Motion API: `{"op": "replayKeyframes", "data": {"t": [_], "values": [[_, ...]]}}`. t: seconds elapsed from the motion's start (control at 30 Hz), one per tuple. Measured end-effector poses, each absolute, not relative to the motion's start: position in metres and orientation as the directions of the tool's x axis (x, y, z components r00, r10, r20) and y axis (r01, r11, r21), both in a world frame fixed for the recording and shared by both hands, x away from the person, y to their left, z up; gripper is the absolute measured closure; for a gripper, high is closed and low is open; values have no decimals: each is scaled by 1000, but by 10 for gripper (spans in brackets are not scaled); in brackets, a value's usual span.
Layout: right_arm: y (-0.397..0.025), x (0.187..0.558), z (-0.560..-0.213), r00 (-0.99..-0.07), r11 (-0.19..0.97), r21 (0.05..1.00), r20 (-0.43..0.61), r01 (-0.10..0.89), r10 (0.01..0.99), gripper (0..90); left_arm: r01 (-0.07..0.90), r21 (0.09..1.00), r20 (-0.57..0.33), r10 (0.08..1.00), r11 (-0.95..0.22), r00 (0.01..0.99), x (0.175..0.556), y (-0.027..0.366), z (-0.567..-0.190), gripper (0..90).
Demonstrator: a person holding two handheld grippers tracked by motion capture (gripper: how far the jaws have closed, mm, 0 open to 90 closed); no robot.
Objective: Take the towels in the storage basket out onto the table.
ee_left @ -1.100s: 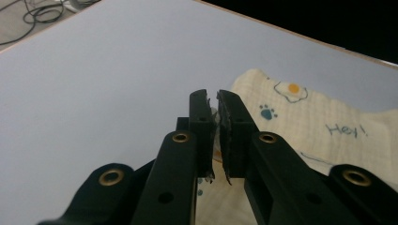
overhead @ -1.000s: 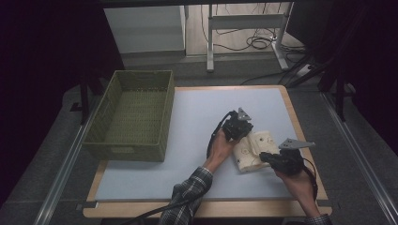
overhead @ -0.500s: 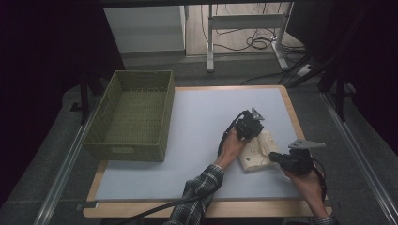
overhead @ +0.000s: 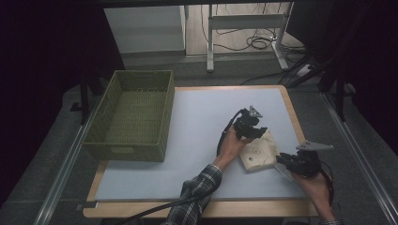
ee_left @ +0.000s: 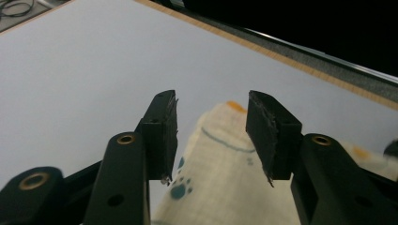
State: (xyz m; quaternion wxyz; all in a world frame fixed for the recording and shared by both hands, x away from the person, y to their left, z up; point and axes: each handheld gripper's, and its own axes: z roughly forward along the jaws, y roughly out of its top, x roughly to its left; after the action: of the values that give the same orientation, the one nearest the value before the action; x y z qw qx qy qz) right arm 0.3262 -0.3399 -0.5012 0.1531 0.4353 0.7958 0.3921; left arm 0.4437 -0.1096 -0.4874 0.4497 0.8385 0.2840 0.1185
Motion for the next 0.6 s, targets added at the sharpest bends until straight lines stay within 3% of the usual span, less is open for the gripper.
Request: {"op": "replayKeyframes", "data": {"t": [0.3, 0.43, 0.6], "values": [[-358, 316, -483, -530, 300, 770, 57, 563, 846, 613, 402, 792, -45, 613, -459, 789, 440, -72, -493, 439], [-346, 325, -476, -539, 314, 770, 47, 556, 841, 574, 415, 776, -39, 620, -475, 783, 438, -57, -497, 408], [-332, 344, -492, -513, 324, 719, 53, 615, 857, 501, 439, 766, -52, 635, -470, 770, 437, -42, -503, 384]]}}
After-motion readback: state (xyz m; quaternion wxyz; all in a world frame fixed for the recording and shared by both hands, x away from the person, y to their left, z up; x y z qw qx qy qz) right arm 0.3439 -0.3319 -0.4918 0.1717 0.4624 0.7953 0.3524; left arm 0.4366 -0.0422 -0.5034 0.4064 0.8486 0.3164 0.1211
